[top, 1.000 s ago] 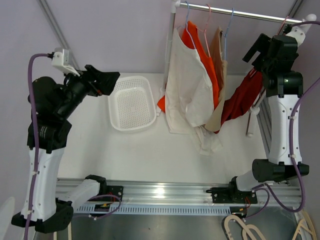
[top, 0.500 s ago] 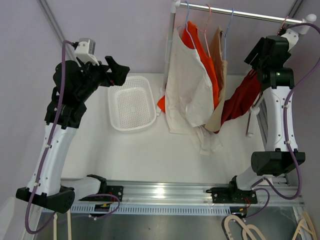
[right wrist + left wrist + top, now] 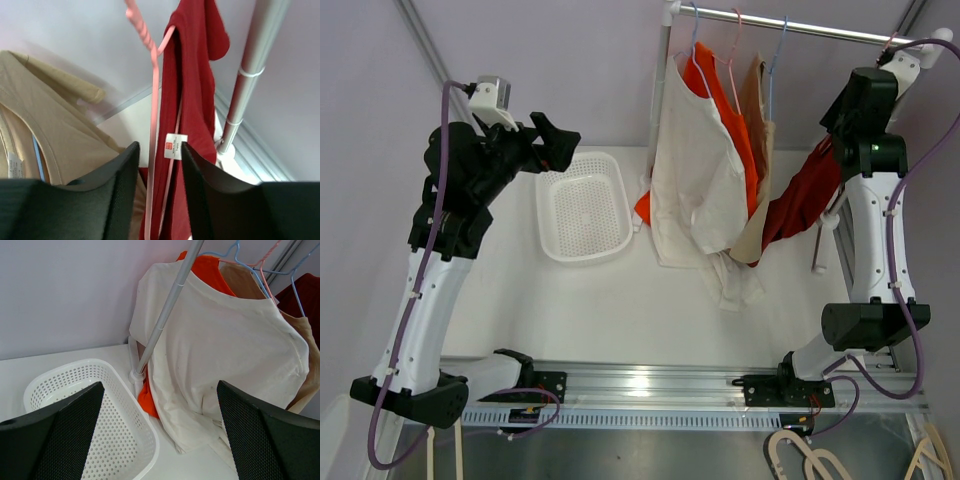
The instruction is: Remove the t-shirt from the hanger
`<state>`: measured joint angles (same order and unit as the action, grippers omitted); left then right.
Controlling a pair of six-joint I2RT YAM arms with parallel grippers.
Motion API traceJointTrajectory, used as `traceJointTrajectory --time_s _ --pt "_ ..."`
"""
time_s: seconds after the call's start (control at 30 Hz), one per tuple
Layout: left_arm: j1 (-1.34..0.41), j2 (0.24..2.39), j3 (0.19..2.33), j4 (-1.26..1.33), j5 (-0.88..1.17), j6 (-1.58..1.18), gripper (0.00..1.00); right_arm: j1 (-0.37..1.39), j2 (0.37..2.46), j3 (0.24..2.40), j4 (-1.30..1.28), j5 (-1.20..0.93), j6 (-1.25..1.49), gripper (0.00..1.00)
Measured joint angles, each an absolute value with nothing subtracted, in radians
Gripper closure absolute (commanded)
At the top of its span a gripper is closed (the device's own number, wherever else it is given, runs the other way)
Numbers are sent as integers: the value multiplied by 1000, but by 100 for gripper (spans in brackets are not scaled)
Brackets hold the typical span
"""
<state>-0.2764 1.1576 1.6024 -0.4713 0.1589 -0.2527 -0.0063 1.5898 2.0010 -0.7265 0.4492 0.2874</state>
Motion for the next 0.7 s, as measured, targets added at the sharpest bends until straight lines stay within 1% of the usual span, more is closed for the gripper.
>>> traceJointTrajectory --time_s 0.03,0.07,0.1,0.37,0.43,0.57,0.6,0.63,0.67,0.7 --pt "-278 1158 1602 -471 159 -252 0 -6 1590 2006 -725 457 282 70" --pt "-279 1158 1602 -470 159 -252 1 -6 1590 2011 -724 465 271 76" --pt "-280 1158 1602 -469 159 -252 1 -6 1590 2017 -721 470 265 79" --pt "-282 1157 1601 -451 159 -252 0 20 1593 2025 -684 501 245 77" --pt "-282 1157 1600 -450 159 -251 0 24 1597 2026 -679 500 240 72" --pt "-282 1157 1600 -450 159 -250 1 24 1612 2028 -674 502 233 73" --pt "-282 1157 1600 -450 159 -249 1 24 1616 2028 -674 504 231 69" --pt "-282 1157 1600 -450 159 -249 0 24 1619 2028 -674 506 231 68" --pt "-282 1157 1600 -450 159 -245 0 24 1621 2028 -674 508 229 71" --pt "-282 1157 1600 -450 159 -243 1 24 1623 2028 -673 509 226 75"
